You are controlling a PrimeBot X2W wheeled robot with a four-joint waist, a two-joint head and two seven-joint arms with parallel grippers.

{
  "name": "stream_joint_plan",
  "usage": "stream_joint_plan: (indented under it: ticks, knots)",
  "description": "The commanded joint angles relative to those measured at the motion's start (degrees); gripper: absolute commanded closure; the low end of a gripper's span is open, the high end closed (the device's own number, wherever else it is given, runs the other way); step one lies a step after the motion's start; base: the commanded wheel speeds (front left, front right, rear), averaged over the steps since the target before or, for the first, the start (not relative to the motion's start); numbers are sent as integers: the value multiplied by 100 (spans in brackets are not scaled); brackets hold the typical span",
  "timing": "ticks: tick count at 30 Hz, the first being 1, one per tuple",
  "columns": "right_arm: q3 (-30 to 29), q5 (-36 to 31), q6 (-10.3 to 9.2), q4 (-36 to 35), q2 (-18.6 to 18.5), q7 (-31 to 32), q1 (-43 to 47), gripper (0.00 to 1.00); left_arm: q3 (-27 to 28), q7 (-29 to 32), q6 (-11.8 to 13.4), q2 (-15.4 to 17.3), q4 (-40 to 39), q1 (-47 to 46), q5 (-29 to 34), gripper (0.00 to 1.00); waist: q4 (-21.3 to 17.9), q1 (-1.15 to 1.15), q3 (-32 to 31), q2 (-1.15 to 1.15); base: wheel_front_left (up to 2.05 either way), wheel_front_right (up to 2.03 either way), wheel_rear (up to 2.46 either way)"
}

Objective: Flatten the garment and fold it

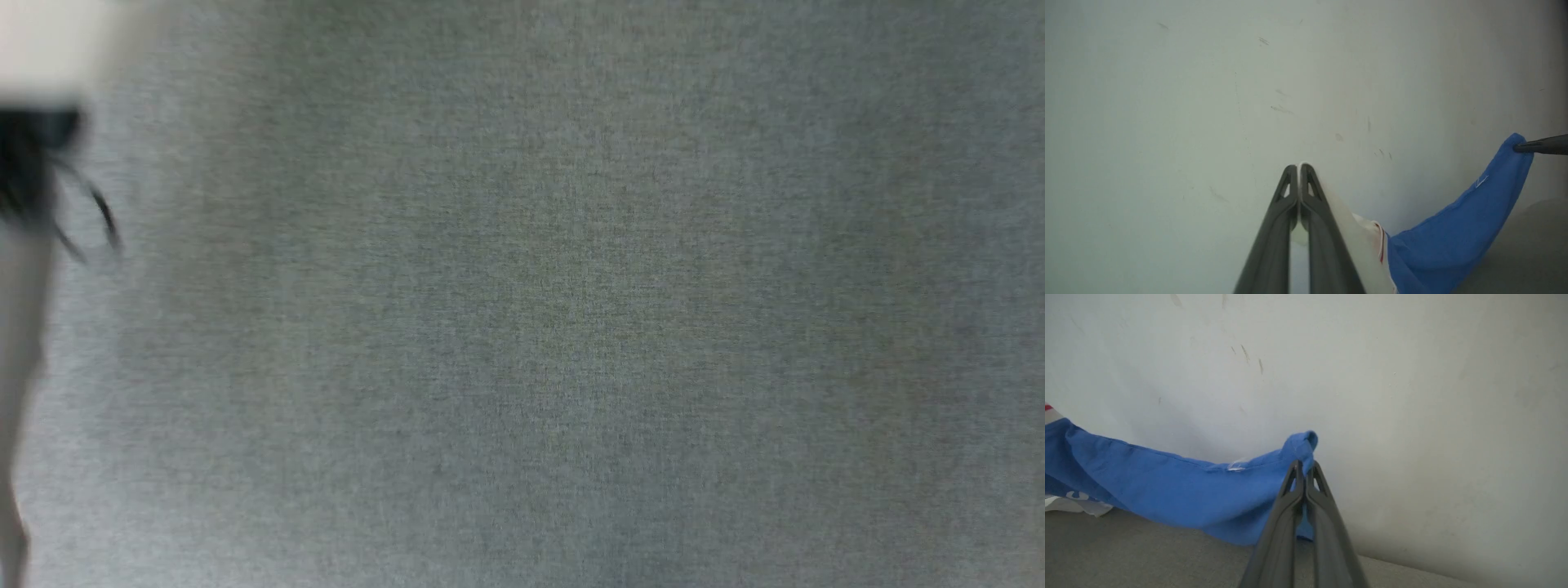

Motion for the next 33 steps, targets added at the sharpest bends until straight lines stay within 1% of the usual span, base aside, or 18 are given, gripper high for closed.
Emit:
stream_joint_plan:
  ticks: [1, 4, 6, 7, 8, 10, 13, 16, 20, 25, 29, 33]
  knots:
    - [-138, 83, -5, -227, 1, 50, 433, 100, 38, -6, 139, 67, -216, 472, -70, 100, 113, 1, -413, 0, 0, 0, 0]
    - [-384, 121, -5, -754, 93, 146, 1370, 100, 19, -27, 342, 205, -630, 1456, -114, 100, 136, 1, -666, 0, 0, 0, 0]
    - [-470, 127, -5, -1050, 208, 205, 1957, 100, -24, -55, 460, 225, -852, 2076, -176, 100, 143, 1, -838, 0, 0, 0, 0]
    - [-516, 120, -5, -1180, 279, 216, 2226, 100, -85, -64, 491, 239, -951, 2364, -183, 100, 147, 1, -929, 0, 0, 0, 0]
    - [-516, 120, -5, -1180, 279, 216, 2226, 100, -85, -64, 491, 239, -951, 2364, -183, 100, 147, 1, -929, 0, 0, 0, 0]
    - [-578, 123, -5, -1414, 429, 256, 2728, 100, -222, -31, 572, 197, -1133, 2926, -291, 100, 152, 1, -1077, 0, 0, 0, 0]
    - [-679, 105, -5, -1646, 634, 292, 3417, 100, -451, 90, 616, 191, -1220, 3640, -460, 100, 167, 1, -1296, 0, 0, 0, 0]
    - [-913, 174, -5, -1674, 861, 326, 4065, 100, -682, 268, 708, 211, -1165, 4266, -554, 100, 193, 1, -1516, 0, 0, 0, 0]
    - [-1143, 184, -5, -1561, 938, 531, 4947, 100, -901, 502, 765, 283, -876, 4972, -766, 100, 253, 1, -1811, 0, 0, 0, 0]
    - [-1374, 319, -5, -1403, 1057, 810, 5850, 100, -1019, 899, 710, 322, -726, 5706, -1421, 100, 283, 1, -2172, 0, 0, 0, 0]
    - [-1398, 453, -5, -1343, 1134, 1028, 6382, 100, -1158, 1382, 662, 396, -726, 6222, -1958, 100, 319, 1, -2436, 0, 0, 0, 0]
    - [-1150, 692, -5, -1380, 1075, 1414, 6914, 100, -1286, 1863, 685, 509, -754, 6693, -2419, 100, 360, 1, -2670, 0, 0, 0, 0]
